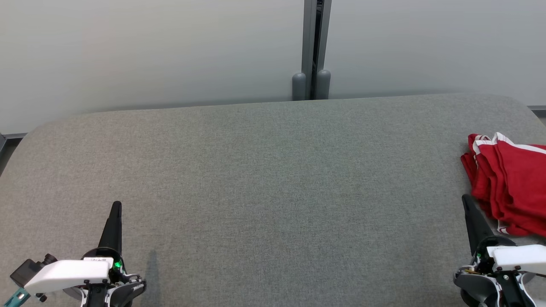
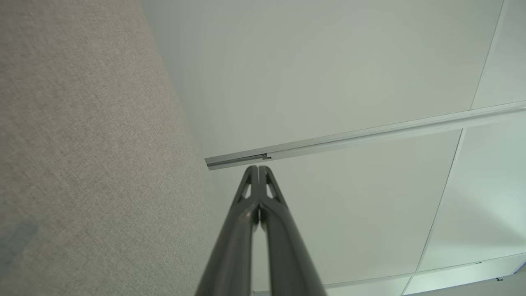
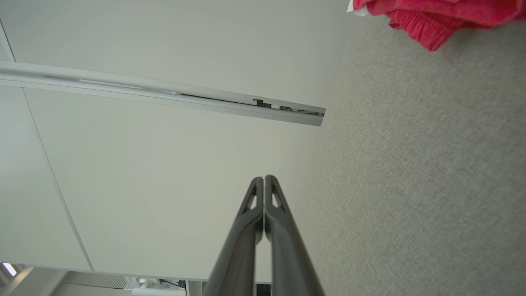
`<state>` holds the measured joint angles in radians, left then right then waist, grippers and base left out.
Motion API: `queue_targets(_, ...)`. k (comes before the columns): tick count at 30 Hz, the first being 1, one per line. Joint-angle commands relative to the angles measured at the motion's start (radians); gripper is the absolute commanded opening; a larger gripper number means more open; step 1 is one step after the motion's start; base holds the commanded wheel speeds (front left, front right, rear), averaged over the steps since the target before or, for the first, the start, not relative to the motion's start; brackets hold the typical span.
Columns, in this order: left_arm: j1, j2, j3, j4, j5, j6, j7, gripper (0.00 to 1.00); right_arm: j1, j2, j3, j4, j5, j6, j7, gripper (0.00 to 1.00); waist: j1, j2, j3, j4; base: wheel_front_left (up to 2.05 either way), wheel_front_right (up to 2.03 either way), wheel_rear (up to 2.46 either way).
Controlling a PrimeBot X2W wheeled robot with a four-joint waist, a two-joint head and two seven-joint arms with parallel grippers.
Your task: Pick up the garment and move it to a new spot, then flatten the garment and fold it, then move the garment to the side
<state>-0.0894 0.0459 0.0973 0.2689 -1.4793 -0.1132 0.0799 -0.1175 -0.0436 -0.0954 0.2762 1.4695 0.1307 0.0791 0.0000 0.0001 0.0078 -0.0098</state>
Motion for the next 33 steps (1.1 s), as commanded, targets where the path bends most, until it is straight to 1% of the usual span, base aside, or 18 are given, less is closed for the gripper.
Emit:
queue_targets(1, -0.022, 0.006, 0.007, -0.010, -0.019, -0.006, 0.007, 0.00, 0.004, -0.010, -0.007, -0.010, 0.024, 0.000, 0.008, 0.00, 0.0000, -0.0001, 0.000, 0.001, 0.00, 0.00, 0.00)
queue_targets(19, -0.028, 0.007, 0.020, -0.027, -0.139, -0.022, 0.038, 0.00, 0.014, -0.011, -0.021, -0.036, 0.150, 0.000, 0.039, 0.00, 0.0000, -0.0001, -0.005, 0.010, 0.00, 0.00, 0.00)
queue_targets(33, -0.026, 0.007, 0.020, -0.026, -0.135, -0.021, 0.038, 0.00, 0.014, -0.011, -0.021, -0.035, 0.145, 0.000, 0.039, 0.00, 0.0000, -0.0001, -0.005, 0.010, 0.00, 0.00, 0.00)
